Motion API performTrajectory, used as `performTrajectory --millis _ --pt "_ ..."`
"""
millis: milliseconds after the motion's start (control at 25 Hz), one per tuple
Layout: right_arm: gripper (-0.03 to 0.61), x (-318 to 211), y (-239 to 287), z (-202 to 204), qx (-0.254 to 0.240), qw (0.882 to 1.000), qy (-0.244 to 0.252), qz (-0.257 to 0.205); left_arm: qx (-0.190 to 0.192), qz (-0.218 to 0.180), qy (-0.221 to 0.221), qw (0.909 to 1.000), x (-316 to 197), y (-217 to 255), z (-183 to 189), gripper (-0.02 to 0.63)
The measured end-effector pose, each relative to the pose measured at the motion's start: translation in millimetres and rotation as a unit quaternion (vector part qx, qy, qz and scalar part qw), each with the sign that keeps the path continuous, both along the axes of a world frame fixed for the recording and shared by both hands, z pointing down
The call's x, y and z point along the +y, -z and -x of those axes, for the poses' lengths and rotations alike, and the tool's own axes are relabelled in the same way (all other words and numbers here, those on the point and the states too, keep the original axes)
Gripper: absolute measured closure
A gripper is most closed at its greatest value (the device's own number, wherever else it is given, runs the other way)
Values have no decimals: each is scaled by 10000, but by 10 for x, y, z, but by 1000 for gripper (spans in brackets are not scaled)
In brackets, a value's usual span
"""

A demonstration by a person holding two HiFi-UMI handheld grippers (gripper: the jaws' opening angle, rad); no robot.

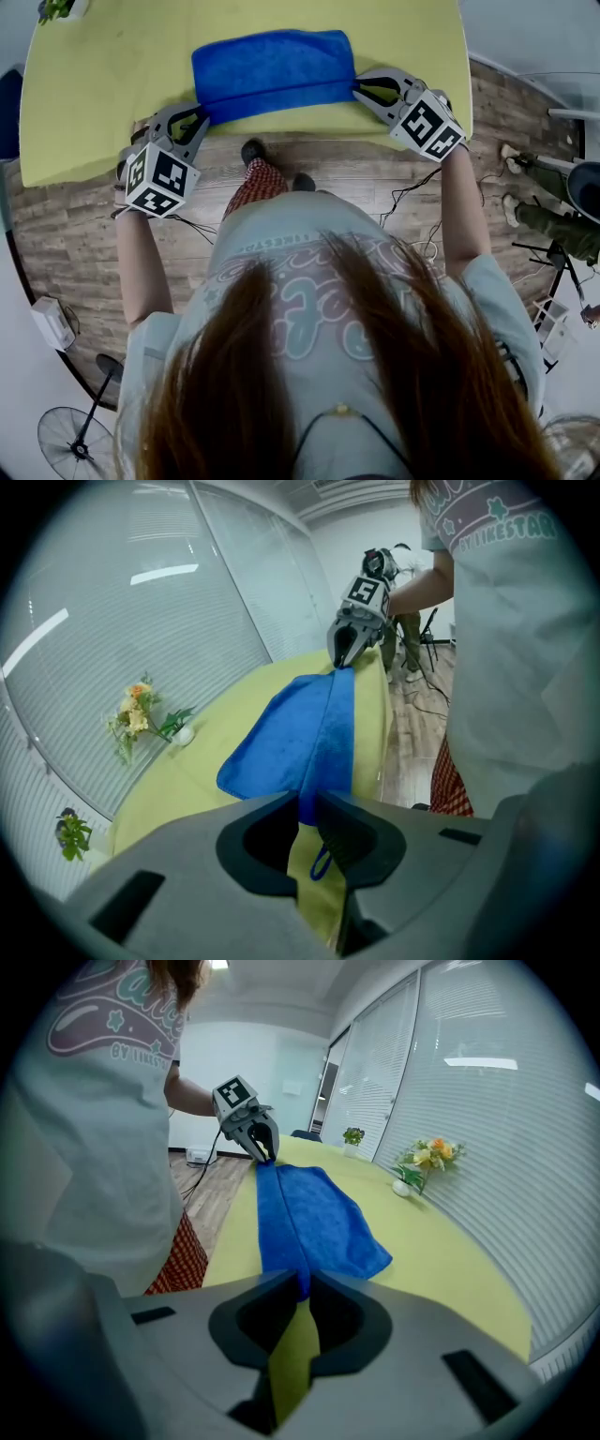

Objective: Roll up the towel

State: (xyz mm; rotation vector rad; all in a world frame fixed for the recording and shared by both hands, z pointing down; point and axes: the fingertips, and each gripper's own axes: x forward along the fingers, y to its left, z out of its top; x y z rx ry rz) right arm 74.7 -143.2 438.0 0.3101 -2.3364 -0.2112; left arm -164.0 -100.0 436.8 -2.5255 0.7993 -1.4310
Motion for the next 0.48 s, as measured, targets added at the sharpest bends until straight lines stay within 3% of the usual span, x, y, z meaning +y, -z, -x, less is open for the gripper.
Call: performTrajectory --millis 120,320,480 --pt "525 -20 5 -5 -100 9998 -161 41 72 -120 117 9998 -15 10 21 569" --pt "485 -50 59 -23 -251 9989 -387 -65 262 -355 386 9983 -63 91 97 494" --pt "485 -40 127 1 -465 9976 -503 -111 548 -582 650 9947 -96 237 177 489"
